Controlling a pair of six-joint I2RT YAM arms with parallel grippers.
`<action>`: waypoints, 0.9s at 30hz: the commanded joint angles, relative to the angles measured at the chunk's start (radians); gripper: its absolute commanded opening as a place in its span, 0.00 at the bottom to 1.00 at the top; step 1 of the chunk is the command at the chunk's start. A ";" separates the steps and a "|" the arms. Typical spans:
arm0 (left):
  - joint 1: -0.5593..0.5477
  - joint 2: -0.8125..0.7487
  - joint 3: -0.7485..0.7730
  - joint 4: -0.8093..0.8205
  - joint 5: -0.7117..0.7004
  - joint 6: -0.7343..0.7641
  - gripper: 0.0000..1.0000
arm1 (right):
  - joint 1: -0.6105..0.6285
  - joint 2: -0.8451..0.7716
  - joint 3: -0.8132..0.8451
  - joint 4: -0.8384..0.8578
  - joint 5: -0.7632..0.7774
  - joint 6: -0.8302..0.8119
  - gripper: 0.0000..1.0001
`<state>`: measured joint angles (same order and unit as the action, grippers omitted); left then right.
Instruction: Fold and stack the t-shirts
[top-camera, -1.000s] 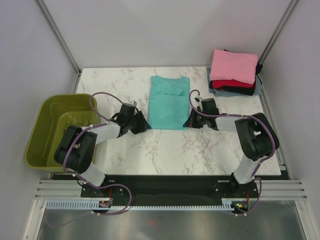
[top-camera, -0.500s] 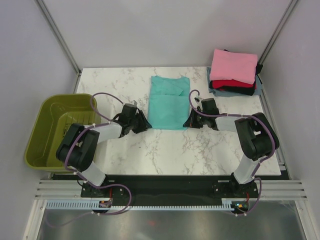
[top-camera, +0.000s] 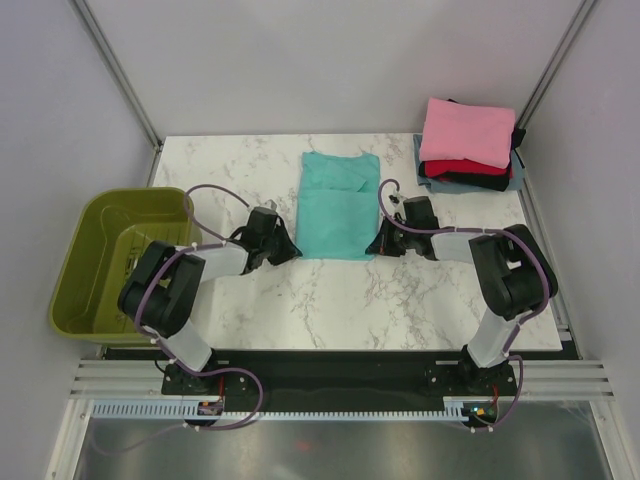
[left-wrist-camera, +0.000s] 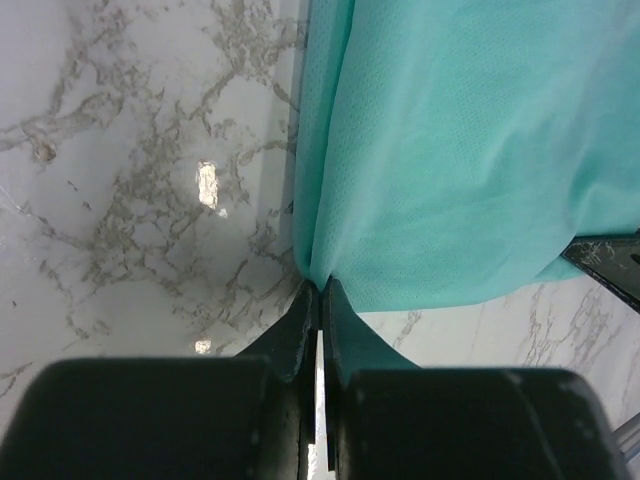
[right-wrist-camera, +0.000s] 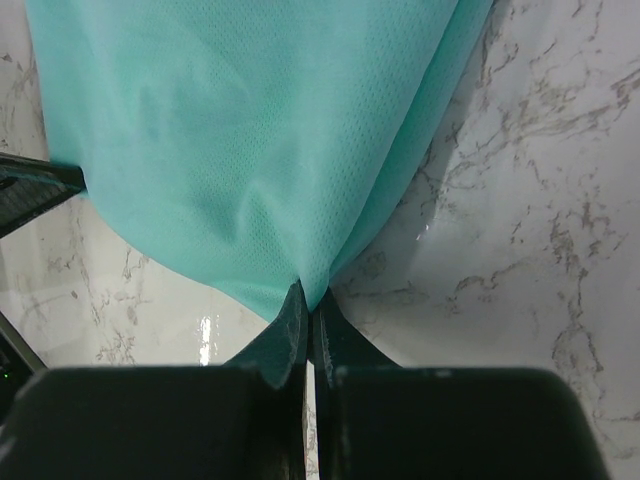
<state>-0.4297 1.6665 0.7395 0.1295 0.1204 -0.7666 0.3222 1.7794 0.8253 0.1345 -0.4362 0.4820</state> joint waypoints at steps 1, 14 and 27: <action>-0.033 -0.034 0.009 -0.037 -0.048 0.033 0.02 | -0.003 0.029 -0.005 -0.088 0.019 -0.033 0.00; -0.164 -0.634 -0.112 -0.477 -0.076 0.014 0.02 | 0.017 -0.446 -0.210 -0.380 -0.049 0.092 0.00; -0.202 -0.717 0.133 -0.769 -0.107 0.001 0.02 | 0.020 -0.729 0.089 -0.775 0.040 0.086 0.00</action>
<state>-0.6365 0.8993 0.7586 -0.5308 0.0765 -0.7879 0.3500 1.0214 0.8288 -0.5232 -0.4728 0.5972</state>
